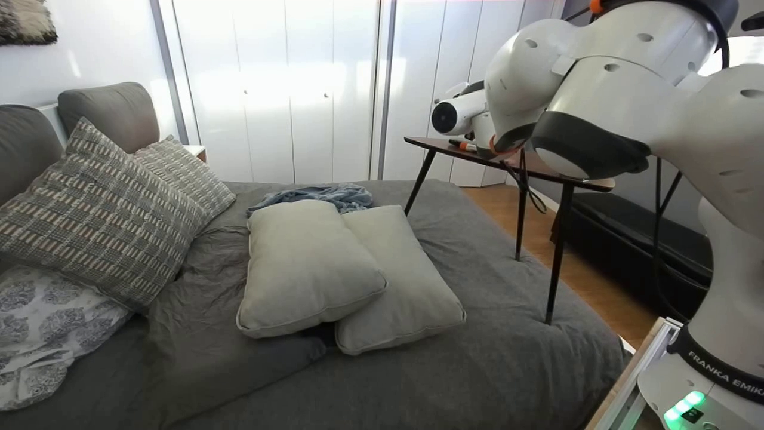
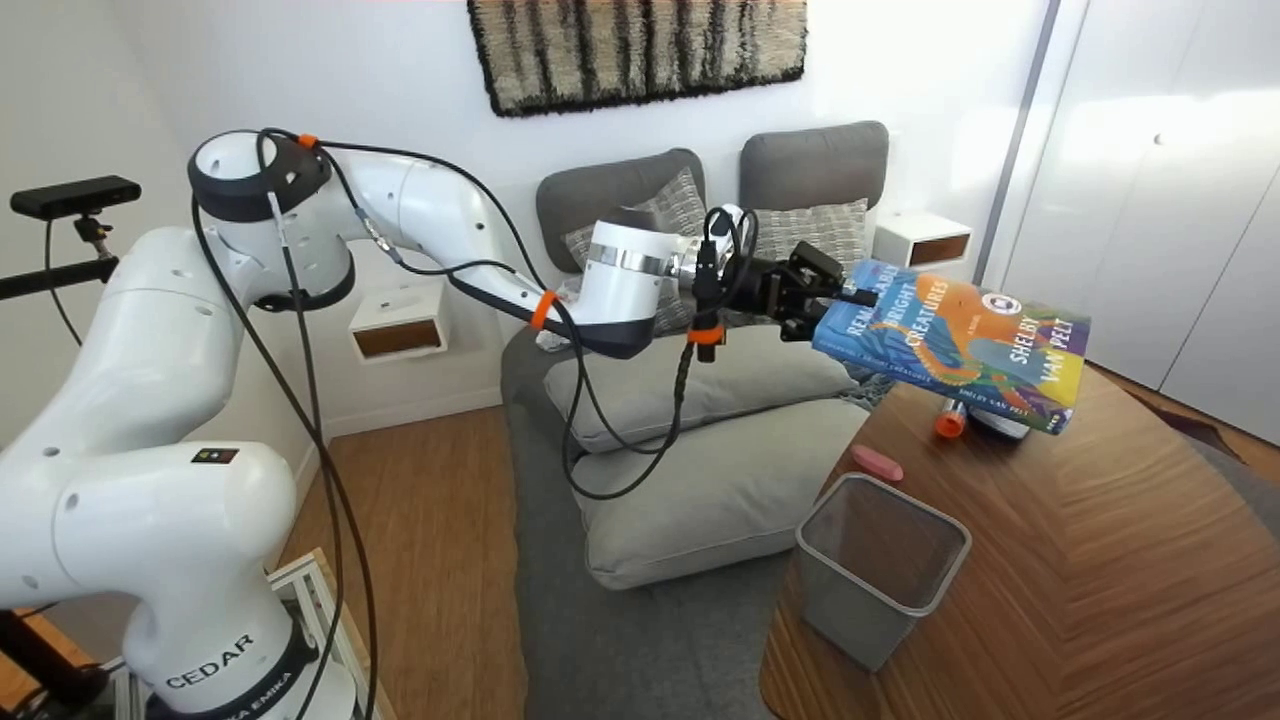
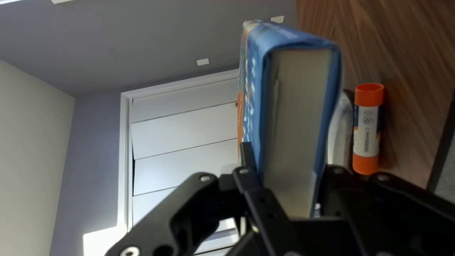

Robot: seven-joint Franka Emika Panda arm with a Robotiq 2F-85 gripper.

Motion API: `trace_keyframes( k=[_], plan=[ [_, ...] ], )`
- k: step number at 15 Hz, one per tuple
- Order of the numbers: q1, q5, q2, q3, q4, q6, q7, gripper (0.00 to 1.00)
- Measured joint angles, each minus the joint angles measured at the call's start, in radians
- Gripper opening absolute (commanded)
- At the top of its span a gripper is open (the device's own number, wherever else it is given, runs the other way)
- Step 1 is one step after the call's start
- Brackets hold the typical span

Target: Remove the book from the pillow and put it on the table

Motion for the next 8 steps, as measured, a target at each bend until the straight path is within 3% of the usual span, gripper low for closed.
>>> trace_keyframes(
  k=[5, 8],
  plan=[
    [-0.013, 0.007, 0.0, 0.038, -0.001, 0.0, -0.002, 0.11],
    [-0.046, 0.001, 0.0, 0.017, 0.0, 0.0, -0.018, 0.11]
  ],
)
